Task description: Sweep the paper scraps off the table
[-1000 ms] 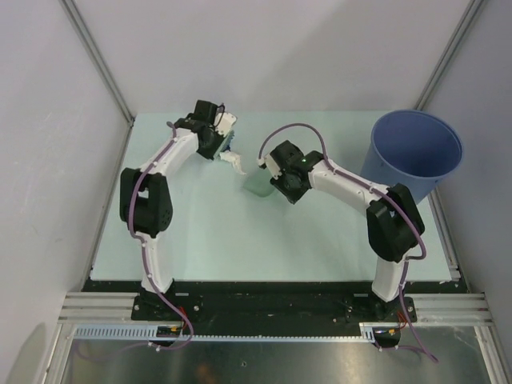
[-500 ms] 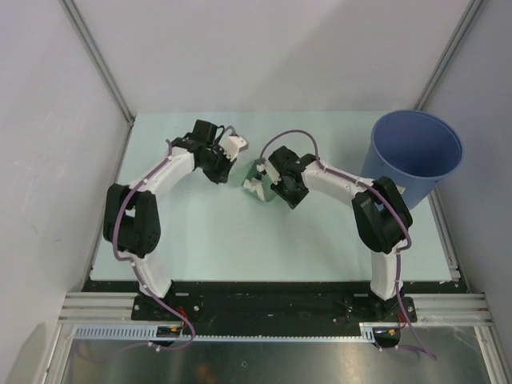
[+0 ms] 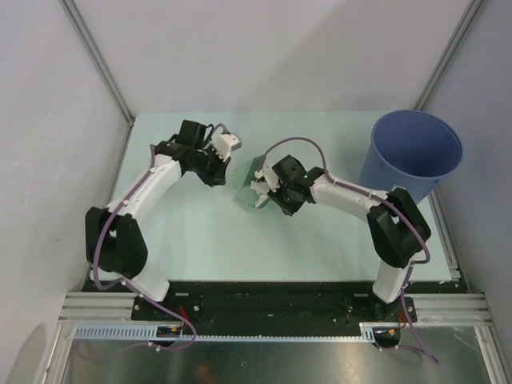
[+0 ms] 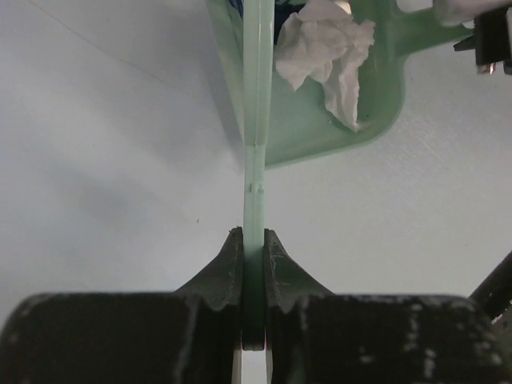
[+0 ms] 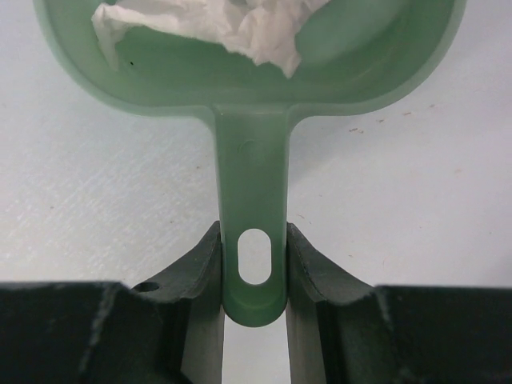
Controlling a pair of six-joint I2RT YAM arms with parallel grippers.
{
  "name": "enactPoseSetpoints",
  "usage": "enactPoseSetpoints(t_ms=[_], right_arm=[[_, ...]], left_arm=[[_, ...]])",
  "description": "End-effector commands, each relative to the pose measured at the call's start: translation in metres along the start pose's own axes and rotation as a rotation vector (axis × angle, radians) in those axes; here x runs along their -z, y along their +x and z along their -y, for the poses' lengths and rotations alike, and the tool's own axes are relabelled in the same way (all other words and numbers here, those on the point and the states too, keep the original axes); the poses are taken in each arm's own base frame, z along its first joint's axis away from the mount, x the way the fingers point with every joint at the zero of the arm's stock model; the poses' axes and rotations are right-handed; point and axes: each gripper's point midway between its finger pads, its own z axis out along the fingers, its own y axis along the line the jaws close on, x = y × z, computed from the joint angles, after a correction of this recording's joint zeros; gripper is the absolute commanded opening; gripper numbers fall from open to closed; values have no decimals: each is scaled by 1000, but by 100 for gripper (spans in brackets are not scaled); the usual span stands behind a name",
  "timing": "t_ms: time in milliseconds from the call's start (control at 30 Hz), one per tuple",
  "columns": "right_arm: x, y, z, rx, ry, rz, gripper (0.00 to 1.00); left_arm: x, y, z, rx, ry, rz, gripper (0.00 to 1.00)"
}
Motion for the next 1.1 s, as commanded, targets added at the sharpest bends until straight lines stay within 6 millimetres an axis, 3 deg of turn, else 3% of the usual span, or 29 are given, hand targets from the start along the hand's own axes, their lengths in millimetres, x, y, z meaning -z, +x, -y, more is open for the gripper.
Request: enactPoseSetpoints(t_ms=[0,100,200,367,633,733,833,867,933,967,1000,1067], right_arm=[[32,-36,-1,24,-6,203,0],[39,-37,-6,47,-29,234,0],[47,-40,-6,51,-26,257,0],[57,-43,-4,49,-17,277,0],[83,-53,9,22,36,343,0],[104,-51,16,-17,68,358,0],[138,-48,29,-76,110,363,0],[155,-55,36,-113,139,384,0],[178,-41,52,-175,201,340,0],[202,-51,60,-211,229,379,0],[213,-37,71,-250,265,336,0],[237,-36,83,-295,296,344,0]], left_arm=[[52,-26,7,-50,-70,105,0],[71,-28,7,-61,-98,130,0],[86,-33,19,-70,-63,166,0],[122,-56,29,-60,-66,254,0],[199,-110,-1,-1,-294,418,0],[203,-107,-21,28,-391,390,0],[191,-92,-34,55,-411,337,0],[186,-88,-38,60,-408,321,0],[177,-80,-42,70,-401,293,0],[172,-77,-45,77,-401,278,0],[169,-75,-47,83,-399,269,0],[162,-73,-47,86,-380,259,0]])
